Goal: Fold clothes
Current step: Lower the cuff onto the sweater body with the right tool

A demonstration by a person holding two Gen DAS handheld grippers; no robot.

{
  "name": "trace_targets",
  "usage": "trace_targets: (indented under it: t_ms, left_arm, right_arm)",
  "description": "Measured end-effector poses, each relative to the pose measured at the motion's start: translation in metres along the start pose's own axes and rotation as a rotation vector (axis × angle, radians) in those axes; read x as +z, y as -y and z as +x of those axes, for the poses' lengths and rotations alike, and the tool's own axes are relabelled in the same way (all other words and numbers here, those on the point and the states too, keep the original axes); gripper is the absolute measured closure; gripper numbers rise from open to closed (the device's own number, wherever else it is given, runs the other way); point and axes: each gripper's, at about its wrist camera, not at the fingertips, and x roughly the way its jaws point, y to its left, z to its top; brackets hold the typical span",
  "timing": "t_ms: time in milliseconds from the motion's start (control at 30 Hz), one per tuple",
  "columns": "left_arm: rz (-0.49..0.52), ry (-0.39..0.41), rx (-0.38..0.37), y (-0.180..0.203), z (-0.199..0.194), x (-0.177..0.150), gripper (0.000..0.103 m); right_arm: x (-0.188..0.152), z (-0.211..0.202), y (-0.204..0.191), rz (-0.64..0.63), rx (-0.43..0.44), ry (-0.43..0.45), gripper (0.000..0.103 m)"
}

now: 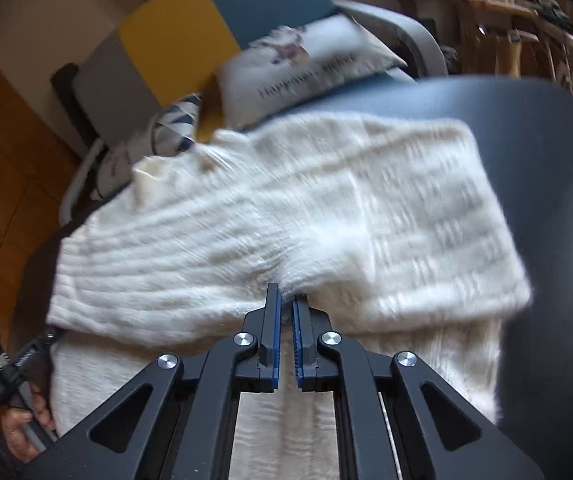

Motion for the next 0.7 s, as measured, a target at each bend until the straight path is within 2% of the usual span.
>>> trace_targets:
  t_ms: [167,233,267,333,400,467,533,667,700]
  left_arm:
    - [0.018,-0.005,0.01,0.003,0.0,-0.002,0.09]
    - [0.012,-0.004,0.008,0.002,-0.001,-0.002,0.09]
    - [0.01,-0.004,0.008,0.001,-0.001,-0.002,0.09]
    - [-0.001,-0.004,0.01,0.001,-0.001,-0.002,0.09]
    - [-0.023,-0.009,0.0,-0.001,0.0,-0.001,0.09]
    - [-0.049,-0.014,-0.017,-0.005,0.0,0.0,0.09]
    - [-0.083,-0.016,-0.055,-0.009,-0.002,0.0,0.09]
    - [-0.133,-0.015,-0.115,-0.013,-0.004,-0.001,0.088]
    - [-0.145,-0.015,-0.125,-0.014,-0.004,-0.001,0.086]
  right_arm:
    - [0.007,-0.019,-0.01,-0.069,0.01,0.081,0.098]
    - [0.008,-0.014,-0.009,-0.078,-0.008,0.053,0.098]
    - [0.007,-0.004,-0.005,-0.068,-0.02,0.005,0.097]
    - [0.003,0.003,0.005,-0.023,0.019,-0.008,0.096]
    - [0.003,0.001,0.02,0.075,0.106,-0.003,0.094]
    - [0.002,-0.004,0.038,0.193,0.204,0.021,0.085]
    - [0.0,-0.009,0.054,0.268,0.252,0.056,0.083]
    - [0.0,-0.007,0.064,0.32,0.239,0.068,0.083]
    - [0.001,-0.005,0.06,0.307,0.212,0.062,0.083]
